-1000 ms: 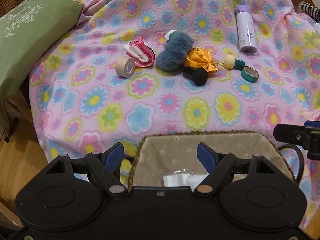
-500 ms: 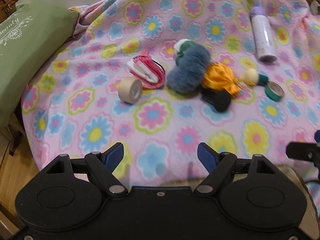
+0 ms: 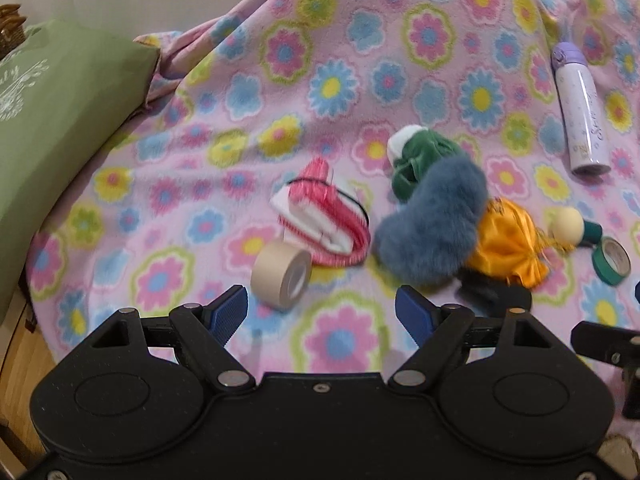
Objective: Organize soft objects
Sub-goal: 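Grasp the pink-and-white towel with the left gripper while the right grasps the yellow pouch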
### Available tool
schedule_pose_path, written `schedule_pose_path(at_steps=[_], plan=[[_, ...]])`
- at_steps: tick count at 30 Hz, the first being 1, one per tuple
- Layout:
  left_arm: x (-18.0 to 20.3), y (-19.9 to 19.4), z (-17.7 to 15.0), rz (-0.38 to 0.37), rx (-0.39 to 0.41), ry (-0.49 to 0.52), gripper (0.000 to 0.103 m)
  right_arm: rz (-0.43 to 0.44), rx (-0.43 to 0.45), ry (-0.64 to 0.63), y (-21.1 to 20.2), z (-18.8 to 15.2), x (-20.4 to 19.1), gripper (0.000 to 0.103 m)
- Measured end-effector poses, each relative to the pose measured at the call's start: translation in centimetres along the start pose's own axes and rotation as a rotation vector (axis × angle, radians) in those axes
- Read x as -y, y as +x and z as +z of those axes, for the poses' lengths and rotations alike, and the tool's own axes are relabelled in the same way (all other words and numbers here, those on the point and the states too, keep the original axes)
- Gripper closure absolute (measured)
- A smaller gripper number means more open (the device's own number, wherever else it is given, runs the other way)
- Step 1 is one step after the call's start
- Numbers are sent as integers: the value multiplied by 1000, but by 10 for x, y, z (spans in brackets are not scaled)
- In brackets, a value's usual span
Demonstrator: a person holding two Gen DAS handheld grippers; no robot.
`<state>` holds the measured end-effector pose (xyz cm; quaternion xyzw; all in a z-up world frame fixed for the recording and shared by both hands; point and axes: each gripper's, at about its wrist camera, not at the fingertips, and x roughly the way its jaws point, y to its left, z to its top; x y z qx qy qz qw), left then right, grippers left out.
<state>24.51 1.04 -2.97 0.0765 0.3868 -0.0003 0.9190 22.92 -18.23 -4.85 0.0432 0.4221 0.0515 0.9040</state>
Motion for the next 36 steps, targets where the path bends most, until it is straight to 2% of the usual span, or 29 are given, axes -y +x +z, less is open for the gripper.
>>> schedule_pose_path(at_steps=[9, 16, 23, 36], plan=[[4, 35, 25, 11, -6, 27, 24, -12, 2, -60, 31, 18, -7, 13], [0, 66, 41, 13, -49, 11, 24, 1, 32, -99, 47, 33, -10, 13], [-2, 93, 47, 5, -103, 4, 21, -1, 26, -130, 76, 44, -17, 11], [-9, 128, 47, -22, -152, -9, 15, -2, 4, -148, 125, 50, -26, 11]])
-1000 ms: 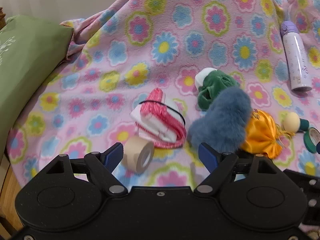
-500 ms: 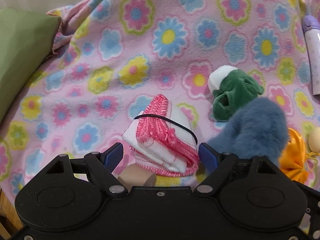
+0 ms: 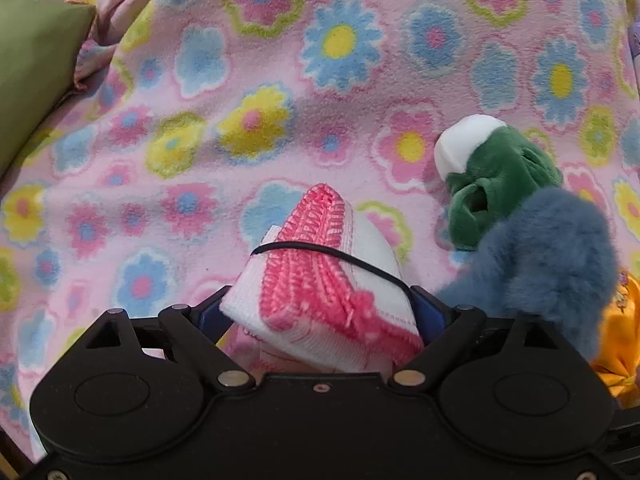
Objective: Organize soft objects
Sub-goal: 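Grasp the pink-and-white towel with the left gripper while the right grasps the yellow pouch, then lift the towel and yellow pouch and carry them toward the basket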
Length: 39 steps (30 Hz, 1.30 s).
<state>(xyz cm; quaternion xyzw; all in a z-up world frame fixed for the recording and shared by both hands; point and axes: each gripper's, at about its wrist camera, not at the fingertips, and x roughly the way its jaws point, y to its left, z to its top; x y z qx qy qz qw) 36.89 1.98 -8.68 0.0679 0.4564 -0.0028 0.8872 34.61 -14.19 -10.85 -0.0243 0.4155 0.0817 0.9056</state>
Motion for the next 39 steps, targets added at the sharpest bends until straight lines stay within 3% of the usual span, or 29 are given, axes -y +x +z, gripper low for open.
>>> schedule_pose_path(at_steps=[5, 6, 8, 10, 18, 29, 39], plan=[[-4, 6, 0, -24, -9, -17, 17, -10, 18, -13, 7, -4, -3, 15], [-5, 7, 0, -34, -8, -18, 20, -3, 21, -14, 6, -4, -3, 19], [-7, 6, 0, -78, -3, -24, 37, 5, 25, -13, 4, -3, -2, 29], [-6, 6, -1, -77, 6, -18, 39, 5, 28, 3, 0, -3, 1, 32], [-3, -14, -3, -67, 57, -32, 39, -45, 93, 102, -32, -2, 27, 32], [3, -88, 6, -65, 159, -52, 39, -90, 196, 172, -89, -9, 44, 32], [7, -146, -33, -100, 195, -46, 39, -72, 216, 200, -139, -37, 35, 32]])
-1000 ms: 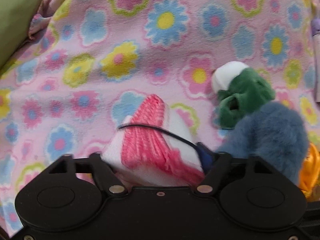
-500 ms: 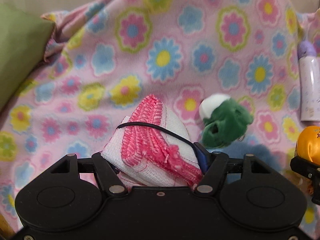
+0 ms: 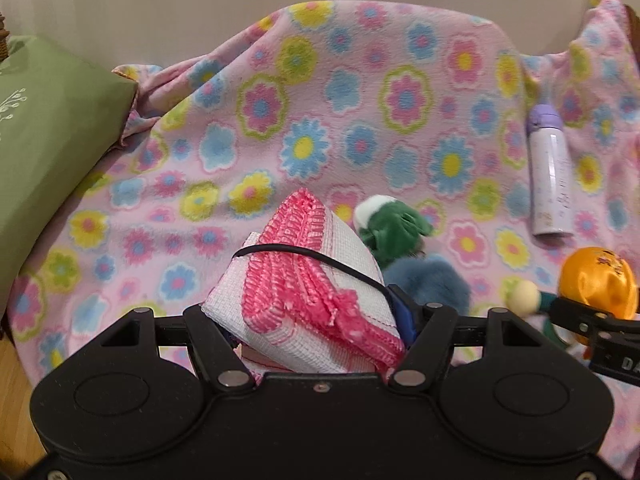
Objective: Organize soft objects
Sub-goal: 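Lift the towel and yellow pouch and carry them toward the basket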
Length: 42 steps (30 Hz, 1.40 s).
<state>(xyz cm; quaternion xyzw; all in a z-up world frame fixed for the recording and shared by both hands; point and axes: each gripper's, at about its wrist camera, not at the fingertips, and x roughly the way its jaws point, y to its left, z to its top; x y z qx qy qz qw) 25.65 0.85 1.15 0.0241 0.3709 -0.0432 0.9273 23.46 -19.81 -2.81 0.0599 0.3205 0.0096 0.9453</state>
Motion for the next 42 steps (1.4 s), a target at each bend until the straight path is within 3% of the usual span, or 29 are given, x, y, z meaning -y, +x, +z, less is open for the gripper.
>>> schedule_pose_path(at_steps=[30, 42], plan=[[43, -126, -138, -80, -39, -25, 39, 93, -3, 84, -167, -117, 3, 32], [40, -135, -170, -56, -74, -51, 39, 82, -55, 70, -185, -151, -10, 32]])
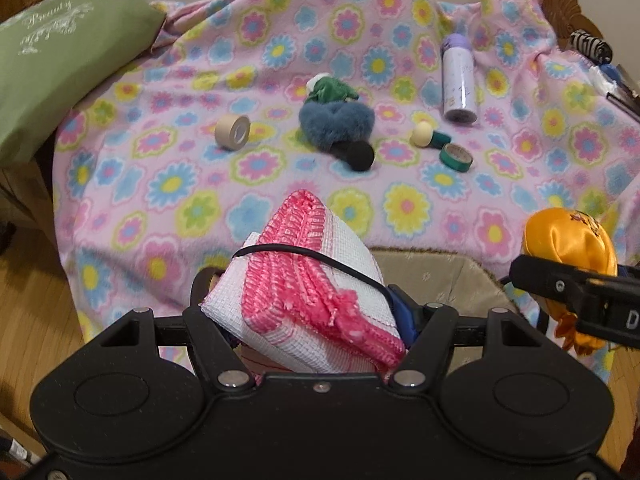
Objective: Organize soft objects
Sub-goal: 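Lift the towel and yellow pouch and carry them toward the basket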
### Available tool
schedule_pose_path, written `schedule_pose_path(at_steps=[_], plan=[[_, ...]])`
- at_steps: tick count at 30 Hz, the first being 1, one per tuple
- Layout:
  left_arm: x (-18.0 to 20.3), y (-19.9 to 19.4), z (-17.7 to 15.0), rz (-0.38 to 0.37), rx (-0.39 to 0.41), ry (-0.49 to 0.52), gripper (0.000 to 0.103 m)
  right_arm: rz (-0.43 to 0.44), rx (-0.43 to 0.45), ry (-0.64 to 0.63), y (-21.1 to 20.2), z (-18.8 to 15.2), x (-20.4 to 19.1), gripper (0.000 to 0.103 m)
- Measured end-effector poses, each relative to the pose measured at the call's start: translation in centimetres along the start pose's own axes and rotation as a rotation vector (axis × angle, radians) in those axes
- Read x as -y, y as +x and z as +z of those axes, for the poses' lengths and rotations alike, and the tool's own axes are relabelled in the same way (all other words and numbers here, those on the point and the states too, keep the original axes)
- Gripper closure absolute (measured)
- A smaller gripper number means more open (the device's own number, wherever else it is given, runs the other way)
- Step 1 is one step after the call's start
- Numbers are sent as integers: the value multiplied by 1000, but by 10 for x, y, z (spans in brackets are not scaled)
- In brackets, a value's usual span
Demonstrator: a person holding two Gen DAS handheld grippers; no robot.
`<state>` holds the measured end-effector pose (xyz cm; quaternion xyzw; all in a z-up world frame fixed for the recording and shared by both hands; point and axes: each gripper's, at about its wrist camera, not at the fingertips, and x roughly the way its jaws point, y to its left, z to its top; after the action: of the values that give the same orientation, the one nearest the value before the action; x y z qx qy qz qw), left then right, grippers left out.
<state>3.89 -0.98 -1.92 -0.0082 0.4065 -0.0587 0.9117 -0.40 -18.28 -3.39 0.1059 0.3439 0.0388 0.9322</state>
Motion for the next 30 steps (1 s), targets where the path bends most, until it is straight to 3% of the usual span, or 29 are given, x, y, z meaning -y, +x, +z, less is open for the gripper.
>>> schedule_pose_path(at_steps=[5, 30], plan=[[-7, 2, -6, 18, -15, -24, 39, 1, -37, -4, 5, -10, -4, 32], [-4, 4, -15, 27, -49, 5, 39, -11, -56, 30, 5, -10, 1, 32]])
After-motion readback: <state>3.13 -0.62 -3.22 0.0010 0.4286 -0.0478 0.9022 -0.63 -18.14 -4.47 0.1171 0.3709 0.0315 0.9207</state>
